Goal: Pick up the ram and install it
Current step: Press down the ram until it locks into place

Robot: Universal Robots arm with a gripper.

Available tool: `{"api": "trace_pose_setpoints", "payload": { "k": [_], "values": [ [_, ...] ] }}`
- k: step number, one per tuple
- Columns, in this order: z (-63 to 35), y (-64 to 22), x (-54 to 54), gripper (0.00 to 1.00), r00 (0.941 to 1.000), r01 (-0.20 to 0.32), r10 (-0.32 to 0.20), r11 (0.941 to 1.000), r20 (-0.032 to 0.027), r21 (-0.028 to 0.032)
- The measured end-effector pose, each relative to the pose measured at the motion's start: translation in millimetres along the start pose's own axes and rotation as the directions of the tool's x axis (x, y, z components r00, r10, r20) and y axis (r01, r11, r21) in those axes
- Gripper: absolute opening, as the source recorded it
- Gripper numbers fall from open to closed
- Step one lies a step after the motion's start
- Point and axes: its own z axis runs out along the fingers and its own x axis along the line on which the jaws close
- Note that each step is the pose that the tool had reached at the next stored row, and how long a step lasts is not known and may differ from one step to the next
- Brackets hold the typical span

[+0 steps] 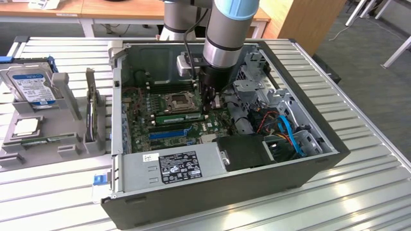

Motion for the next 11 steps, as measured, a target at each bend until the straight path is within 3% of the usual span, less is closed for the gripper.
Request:
{"api": "trace_pose_setpoints", "payload": {
  "k": [11],
  "values": [
    [0.6,0.0,0.0,0.1,1.0,0.0,0.0,1.0,0.0003,0.0]
  ]
}}
